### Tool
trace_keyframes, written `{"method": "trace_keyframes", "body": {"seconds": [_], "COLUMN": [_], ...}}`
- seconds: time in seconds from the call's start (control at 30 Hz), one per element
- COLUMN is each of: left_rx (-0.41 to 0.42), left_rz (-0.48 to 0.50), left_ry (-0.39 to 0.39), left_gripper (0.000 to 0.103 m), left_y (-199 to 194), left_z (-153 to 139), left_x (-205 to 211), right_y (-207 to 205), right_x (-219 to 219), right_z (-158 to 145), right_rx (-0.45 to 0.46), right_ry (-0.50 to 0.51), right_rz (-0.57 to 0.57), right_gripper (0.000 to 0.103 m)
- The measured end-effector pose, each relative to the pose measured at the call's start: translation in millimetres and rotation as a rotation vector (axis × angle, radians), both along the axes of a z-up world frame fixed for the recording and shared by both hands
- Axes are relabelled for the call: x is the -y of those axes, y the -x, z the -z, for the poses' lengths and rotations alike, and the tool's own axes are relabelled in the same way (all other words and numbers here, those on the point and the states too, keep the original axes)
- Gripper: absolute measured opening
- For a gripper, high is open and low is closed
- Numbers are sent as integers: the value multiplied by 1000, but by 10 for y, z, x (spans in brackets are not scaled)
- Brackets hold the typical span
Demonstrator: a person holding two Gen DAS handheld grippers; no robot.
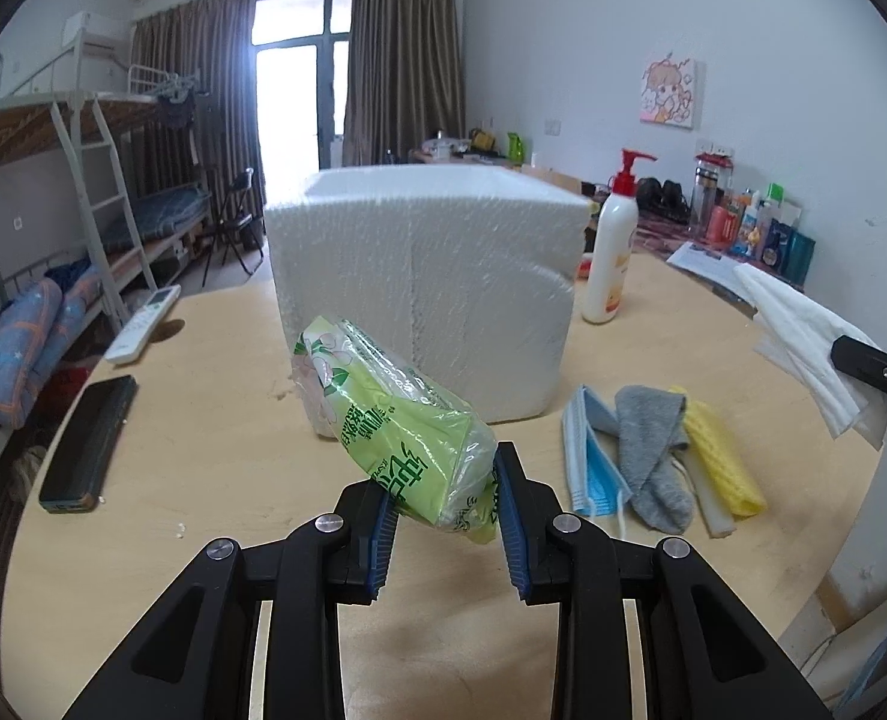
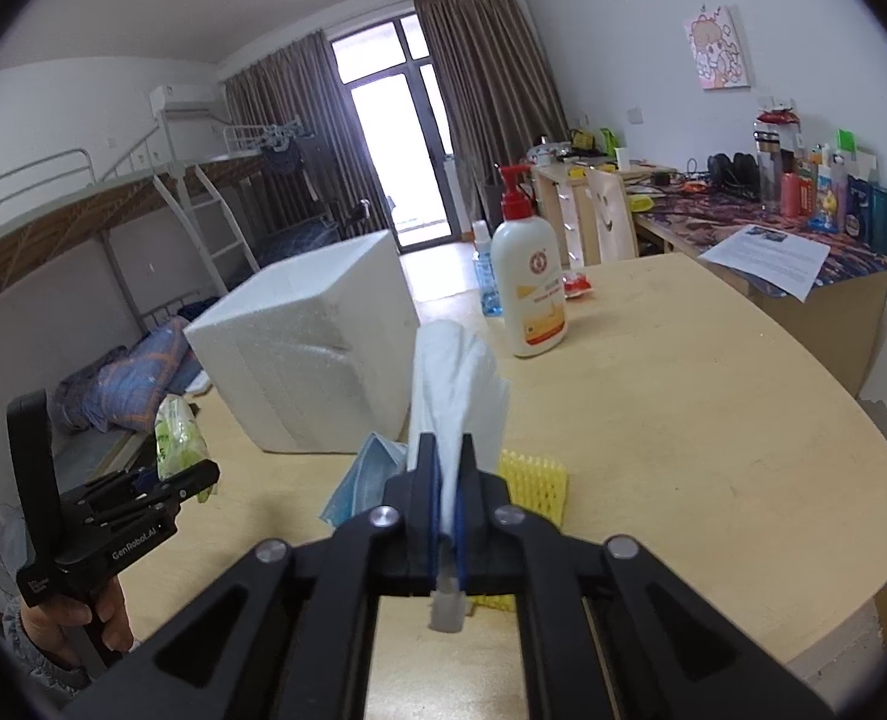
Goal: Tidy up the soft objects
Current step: 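Close the left tool on the tissue pack while the right tool grasps the white cloth, then carry the tissue pack and white cloth up over the white foam box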
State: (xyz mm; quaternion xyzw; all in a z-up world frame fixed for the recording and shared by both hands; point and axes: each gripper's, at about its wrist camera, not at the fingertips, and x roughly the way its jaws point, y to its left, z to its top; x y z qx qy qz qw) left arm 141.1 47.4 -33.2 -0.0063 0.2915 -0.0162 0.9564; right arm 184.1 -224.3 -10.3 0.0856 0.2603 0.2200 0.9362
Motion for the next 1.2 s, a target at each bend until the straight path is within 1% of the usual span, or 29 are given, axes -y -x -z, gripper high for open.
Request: {"method": "trace_keyframes", "body": {"seconds": [0.2, 0.43, 0.77, 1.03, 1.2], "left_rx": [59, 138, 275, 336, 333], "left_rz": [15, 7, 4, -6, 1], "left_ry": [-9, -33, -80, -88, -78], "left_gripper": [32, 32, 32, 32, 32], "left_y": [130, 258, 531, 602, 598], "left_z": [-135, -333, -653, -831, -854], "left_x": [37, 67, 119, 79, 73], "right_y": [57, 146, 346, 427, 386], "right_x": [-46, -103, -162, -252, -291], "right_z": [-40, -179, -391, -538, -552], "right_rx": [36, 124, 249, 319, 329], "right_ry": [8, 12, 14, 21, 23], "right_rz": [-14, -36, -61, -88, -106], "right_gripper": [6, 6, 6, 6, 6]}}
